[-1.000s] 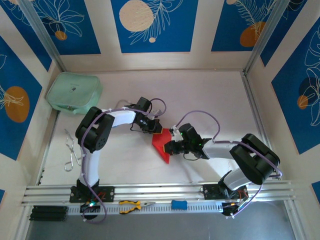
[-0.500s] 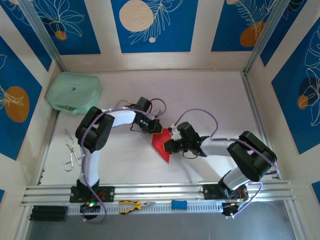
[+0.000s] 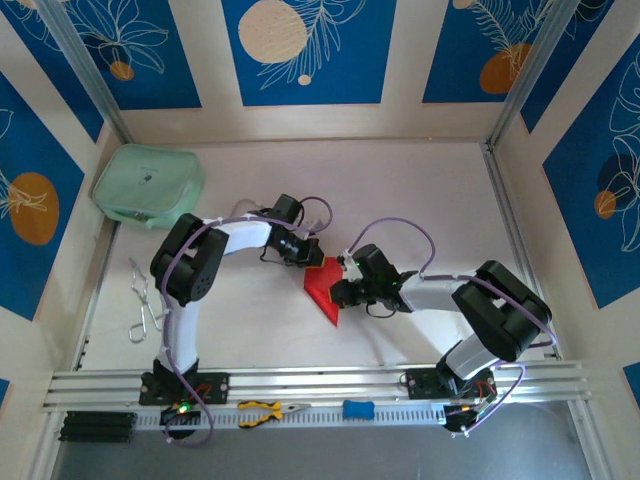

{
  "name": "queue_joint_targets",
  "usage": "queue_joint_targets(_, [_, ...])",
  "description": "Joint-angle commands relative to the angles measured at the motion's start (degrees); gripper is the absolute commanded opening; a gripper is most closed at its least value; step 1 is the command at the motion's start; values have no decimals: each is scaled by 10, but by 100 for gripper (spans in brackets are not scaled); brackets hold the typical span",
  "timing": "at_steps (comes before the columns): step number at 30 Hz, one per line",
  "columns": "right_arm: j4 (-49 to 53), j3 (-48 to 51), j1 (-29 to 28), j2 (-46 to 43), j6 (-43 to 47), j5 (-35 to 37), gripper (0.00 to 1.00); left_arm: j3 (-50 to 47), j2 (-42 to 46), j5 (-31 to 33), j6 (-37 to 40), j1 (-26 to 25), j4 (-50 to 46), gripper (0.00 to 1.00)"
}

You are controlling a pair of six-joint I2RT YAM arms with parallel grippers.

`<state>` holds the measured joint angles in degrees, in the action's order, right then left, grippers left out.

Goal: Fold a paper plane with a square sheet of paper (pick it up from the middle)
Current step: Third fold the triangle at the center of the table.

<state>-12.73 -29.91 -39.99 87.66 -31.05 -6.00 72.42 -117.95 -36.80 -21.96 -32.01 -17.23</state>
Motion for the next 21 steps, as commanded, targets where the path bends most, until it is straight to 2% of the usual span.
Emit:
queue_joint_targets(1, [11, -16, 3, 4, 10, 13, 0, -16, 3, 30, 11, -2, -36, 9])
queue_joint_targets(21, [21, -18, 2, 10, 5, 20, 0, -16, 3, 28, 10, -2, -35, 8])
